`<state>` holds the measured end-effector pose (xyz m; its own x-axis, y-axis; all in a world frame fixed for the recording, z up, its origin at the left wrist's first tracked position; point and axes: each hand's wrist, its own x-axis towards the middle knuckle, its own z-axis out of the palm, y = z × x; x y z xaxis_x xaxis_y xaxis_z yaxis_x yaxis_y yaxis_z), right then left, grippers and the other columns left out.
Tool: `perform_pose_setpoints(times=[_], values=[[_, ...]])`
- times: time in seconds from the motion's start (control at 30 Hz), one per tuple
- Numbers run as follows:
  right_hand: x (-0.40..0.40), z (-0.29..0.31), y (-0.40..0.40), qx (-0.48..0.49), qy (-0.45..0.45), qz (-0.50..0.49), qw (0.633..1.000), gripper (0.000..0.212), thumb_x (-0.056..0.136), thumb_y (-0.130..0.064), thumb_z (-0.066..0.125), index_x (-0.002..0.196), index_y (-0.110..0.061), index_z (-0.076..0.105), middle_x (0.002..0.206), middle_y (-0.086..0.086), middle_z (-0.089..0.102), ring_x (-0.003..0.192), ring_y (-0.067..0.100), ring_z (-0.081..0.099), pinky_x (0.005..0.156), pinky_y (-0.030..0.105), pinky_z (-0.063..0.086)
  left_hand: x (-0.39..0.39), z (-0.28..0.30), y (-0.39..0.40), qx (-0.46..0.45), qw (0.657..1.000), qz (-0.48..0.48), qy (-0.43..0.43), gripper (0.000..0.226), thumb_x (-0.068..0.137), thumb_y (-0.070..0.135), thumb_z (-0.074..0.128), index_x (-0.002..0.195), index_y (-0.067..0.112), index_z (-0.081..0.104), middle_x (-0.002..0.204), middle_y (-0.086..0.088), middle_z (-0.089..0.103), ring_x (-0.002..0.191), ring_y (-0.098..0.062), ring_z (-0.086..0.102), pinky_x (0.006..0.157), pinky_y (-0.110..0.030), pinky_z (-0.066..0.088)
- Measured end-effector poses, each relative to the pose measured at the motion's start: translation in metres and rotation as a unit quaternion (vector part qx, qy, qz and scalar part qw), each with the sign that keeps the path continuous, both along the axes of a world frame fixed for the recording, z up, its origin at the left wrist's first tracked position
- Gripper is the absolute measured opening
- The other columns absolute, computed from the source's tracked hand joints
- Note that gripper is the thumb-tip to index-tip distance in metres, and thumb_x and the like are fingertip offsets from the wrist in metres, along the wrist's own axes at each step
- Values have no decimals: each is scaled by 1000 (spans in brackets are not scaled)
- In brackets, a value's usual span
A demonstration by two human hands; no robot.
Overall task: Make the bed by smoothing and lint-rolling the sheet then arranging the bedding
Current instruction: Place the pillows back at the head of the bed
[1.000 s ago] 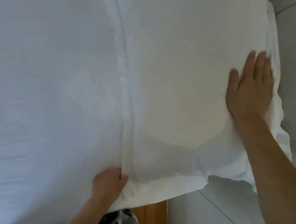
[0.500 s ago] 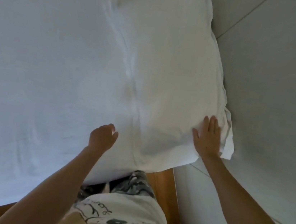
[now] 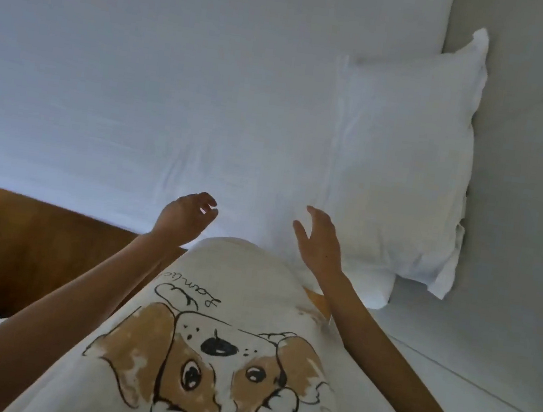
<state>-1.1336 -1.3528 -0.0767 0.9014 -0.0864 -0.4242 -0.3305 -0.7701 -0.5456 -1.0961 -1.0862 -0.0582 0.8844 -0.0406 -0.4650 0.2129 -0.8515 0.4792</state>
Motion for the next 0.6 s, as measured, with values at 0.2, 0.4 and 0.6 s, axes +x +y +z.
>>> perform_pose_setpoints(times=[0.2, 0.4, 0.6], values=[[-36, 28, 128, 49, -39, 181, 982, 51, 97, -43, 50, 141, -19, 43, 146, 0, 43, 133, 18, 41, 107, 31, 35, -129, 43, 126, -4, 986, 154, -69, 28, 97, 29, 54, 120, 14, 62, 112, 1, 68, 92, -16, 63, 75, -28, 49], [-84, 55, 255, 109, -4, 349, 931, 59, 94, -41, 55, 147, -26, 33, 147, -5, 42, 133, 12, 42, 108, 36, 39, -305, 71, 199, -13, 899, 422, -114, 24, 96, 28, 58, 117, 17, 63, 99, 11, 63, 86, -6, 61, 70, -13, 45], [-120, 61, 357, 135, 51, 562, 814, 56, 94, -36, 58, 144, -27, 37, 144, -8, 46, 127, 7, 46, 99, 22, 38, -433, 72, 197, -10, 701, 701, -128, 16, 95, 19, 59, 111, 18, 64, 97, 7, 65, 85, -10, 61, 70, -16, 44]])
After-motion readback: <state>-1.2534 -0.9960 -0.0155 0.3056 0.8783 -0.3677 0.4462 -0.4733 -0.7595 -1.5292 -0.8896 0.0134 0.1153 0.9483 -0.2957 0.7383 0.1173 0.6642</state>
